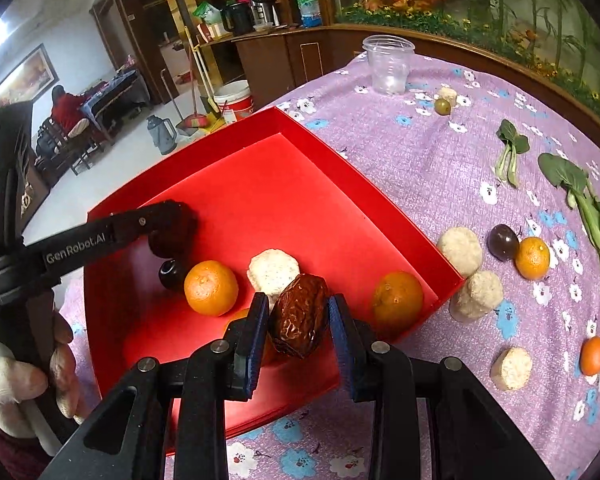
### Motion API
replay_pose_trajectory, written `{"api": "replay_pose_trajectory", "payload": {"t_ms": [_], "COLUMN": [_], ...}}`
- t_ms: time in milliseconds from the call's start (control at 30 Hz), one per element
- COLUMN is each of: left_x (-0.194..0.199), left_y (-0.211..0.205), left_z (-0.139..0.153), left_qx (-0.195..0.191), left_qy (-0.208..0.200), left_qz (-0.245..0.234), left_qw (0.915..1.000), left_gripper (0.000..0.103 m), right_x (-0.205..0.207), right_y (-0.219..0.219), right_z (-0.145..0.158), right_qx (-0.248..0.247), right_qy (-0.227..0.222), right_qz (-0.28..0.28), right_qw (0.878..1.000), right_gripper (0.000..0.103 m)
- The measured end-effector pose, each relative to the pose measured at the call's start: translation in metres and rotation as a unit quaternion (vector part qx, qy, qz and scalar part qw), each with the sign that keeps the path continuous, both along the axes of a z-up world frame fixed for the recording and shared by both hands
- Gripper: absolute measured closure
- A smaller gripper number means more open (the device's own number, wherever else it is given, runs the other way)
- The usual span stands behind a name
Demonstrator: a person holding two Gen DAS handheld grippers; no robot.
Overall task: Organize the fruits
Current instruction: 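Carry both red dates over the red tray and open the tools to release, then grasp a round yam piece with the left tool while the right tool grasps a mandarin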
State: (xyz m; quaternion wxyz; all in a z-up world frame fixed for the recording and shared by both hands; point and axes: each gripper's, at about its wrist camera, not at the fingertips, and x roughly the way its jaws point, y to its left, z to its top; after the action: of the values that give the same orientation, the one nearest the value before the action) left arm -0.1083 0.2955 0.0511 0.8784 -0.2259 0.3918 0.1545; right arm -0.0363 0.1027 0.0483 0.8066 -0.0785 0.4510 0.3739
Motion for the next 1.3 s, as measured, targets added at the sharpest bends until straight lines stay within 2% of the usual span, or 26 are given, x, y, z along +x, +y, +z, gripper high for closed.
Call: {"api": "replay_pose_trajectory", "payload": {"t_ms": [67,133,200,367,533,567,733,833,1067,1200,1300], "left_x": [-0.003,-0.006,-0.01,-0.02,-0.03,-0.03,-0.036,-0.032,-0.016,-0.002,0.008], "left_y": [-0.002,-0.006,-0.01,-0.02,-0.039,-0.042,-0.06,-0.076,-0.122,-0.154,-0.181], "left_z": [0.006,0.013,0.022,0.045,0.061,0.064,0.074,0.073,0.06,0.052,0.04], "left_qx": [-0.003,-0.001,0.004,0.016,0.025,0.025,0.014,0.014,-0.018,-0.017,-0.014], "left_qy": [-0.011,-0.02,-0.032,-0.057,-0.072,-0.074,-0.089,-0.088,-0.07,-0.054,-0.035], "left_qz": [0.004,0.003,0.004,0.005,-0.012,-0.016,-0.034,-0.052,-0.126,-0.166,-0.2], "left_qw": [0.9999,0.9998,0.9995,0.9982,0.997,0.9968,0.9953,0.9947,0.9894,0.9845,0.9791], "left_gripper": [0.057,0.056,0.051,0.047,0.043,0.04,0.037,0.035,0.035,0.035,0.035], "right_x": [-0.001,-0.002,-0.005,-0.016,-0.022,-0.023,-0.022,-0.019,-0.005,0.0,0.009], "right_y": [-0.001,-0.002,-0.005,-0.021,-0.052,-0.062,-0.122,-0.177,-0.287,-0.312,-0.307], "right_z": [0.0,0.002,0.006,0.023,0.034,0.035,0.035,0.029,0.009,0.004,0.002], "right_qx": [-0.003,-0.002,0.006,0.028,0.053,0.056,0.063,0.063,0.05,0.05,0.061], "right_qy": [-0.006,-0.01,-0.017,-0.043,-0.05,-0.051,-0.046,-0.039,-0.014,-0.011,-0.004], "right_qz": [-0.003,-0.004,-0.006,-0.013,-0.035,-0.043,-0.097,-0.149,-0.26,-0.283,-0.279], "right_qw": [1.0,1.0,1.0,0.999,0.997,0.996,0.992,0.986,0.964,0.958,0.958], "right_gripper": [0.068,0.058,0.051,0.048,0.045,0.045,0.045,0.045,0.045,0.045,0.045]}}
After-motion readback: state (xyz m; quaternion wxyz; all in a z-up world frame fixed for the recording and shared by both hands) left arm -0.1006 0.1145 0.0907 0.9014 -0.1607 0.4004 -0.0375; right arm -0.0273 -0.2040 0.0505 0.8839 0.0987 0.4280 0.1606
